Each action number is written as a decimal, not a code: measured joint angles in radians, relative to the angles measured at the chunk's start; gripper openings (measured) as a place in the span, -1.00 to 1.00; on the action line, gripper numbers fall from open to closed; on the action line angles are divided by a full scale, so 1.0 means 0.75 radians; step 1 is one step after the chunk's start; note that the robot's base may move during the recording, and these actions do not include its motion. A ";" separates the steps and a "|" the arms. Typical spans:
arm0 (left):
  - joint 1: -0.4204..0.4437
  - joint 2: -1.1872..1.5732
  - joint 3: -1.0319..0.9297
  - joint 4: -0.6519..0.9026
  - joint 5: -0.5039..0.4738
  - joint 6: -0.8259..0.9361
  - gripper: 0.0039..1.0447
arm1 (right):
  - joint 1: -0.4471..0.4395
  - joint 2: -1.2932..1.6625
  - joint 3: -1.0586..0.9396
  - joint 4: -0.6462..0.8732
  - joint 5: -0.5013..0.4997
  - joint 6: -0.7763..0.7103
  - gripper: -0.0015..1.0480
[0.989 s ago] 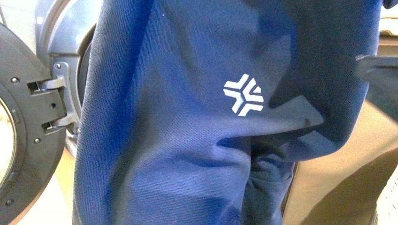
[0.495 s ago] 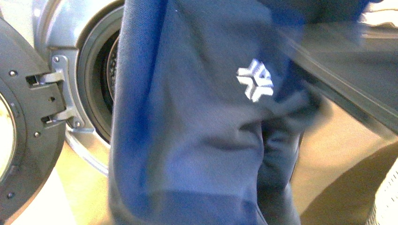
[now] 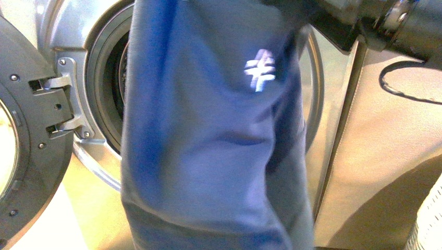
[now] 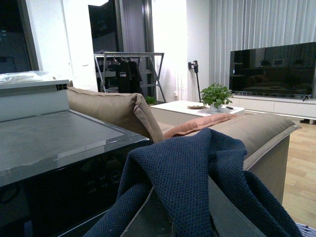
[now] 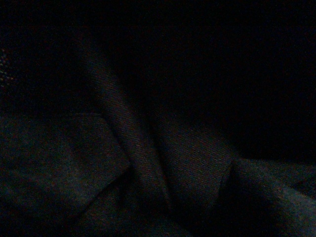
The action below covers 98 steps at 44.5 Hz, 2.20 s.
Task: Collect clothes from washing machine
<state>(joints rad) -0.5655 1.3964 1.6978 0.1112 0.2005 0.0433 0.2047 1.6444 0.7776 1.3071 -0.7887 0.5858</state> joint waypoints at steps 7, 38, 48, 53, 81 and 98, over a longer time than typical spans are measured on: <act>-0.001 0.000 0.000 0.000 0.000 0.000 -0.91 | -0.003 -0.001 -0.003 0.050 0.002 0.080 -0.35; -0.001 0.000 0.000 0.002 0.000 -0.003 -0.47 | -0.124 -0.087 -0.011 0.113 0.014 0.230 -0.93; 0.000 -0.002 0.000 0.003 -0.004 -0.003 0.32 | -0.458 -0.408 0.290 0.044 0.160 0.462 -0.94; -0.001 -0.002 0.000 0.004 0.001 -0.003 0.63 | -0.502 -0.485 0.378 0.017 0.164 0.489 -0.94; -0.001 -0.005 0.000 0.005 0.000 -0.003 0.88 | -0.860 -0.496 0.783 -0.762 0.112 0.337 -0.94; -0.001 -0.005 0.000 0.005 0.000 -0.003 0.88 | -1.129 -0.542 0.843 -1.333 0.192 -0.161 -0.94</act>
<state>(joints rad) -0.5663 1.3926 1.6978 0.1150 0.2005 0.0414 -0.6418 1.2381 1.4097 0.3077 -0.6449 0.4652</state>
